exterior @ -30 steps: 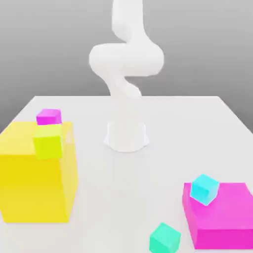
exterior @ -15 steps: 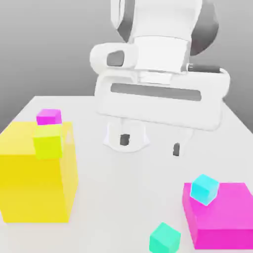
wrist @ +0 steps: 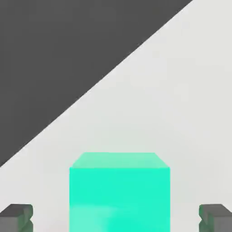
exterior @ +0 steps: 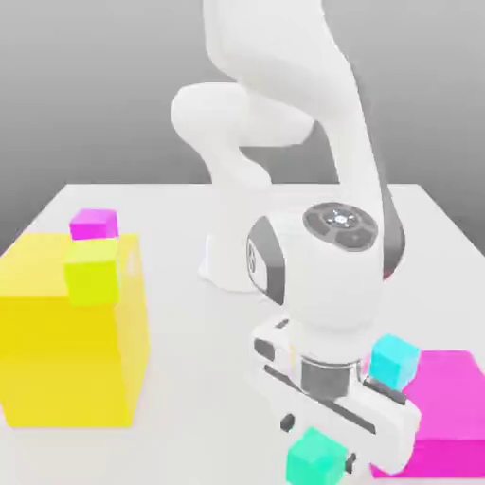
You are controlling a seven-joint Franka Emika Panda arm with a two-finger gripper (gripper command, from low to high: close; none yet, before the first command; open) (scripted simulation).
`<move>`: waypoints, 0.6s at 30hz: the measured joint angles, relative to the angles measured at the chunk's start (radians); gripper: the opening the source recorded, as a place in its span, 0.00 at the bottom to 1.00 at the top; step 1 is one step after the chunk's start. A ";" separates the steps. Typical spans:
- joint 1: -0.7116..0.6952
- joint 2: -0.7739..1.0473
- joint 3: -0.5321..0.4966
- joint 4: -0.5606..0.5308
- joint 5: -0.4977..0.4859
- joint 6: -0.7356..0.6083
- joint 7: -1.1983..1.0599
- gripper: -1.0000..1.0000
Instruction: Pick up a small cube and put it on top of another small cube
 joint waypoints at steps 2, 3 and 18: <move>0.000 0.000 0.000 0.000 0.000 0.001 0.000 0.00; 0.000 0.000 0.000 0.000 0.000 0.002 0.000 0.00; 0.012 -0.394 0.171 -0.106 0.230 -0.266 -0.157 0.00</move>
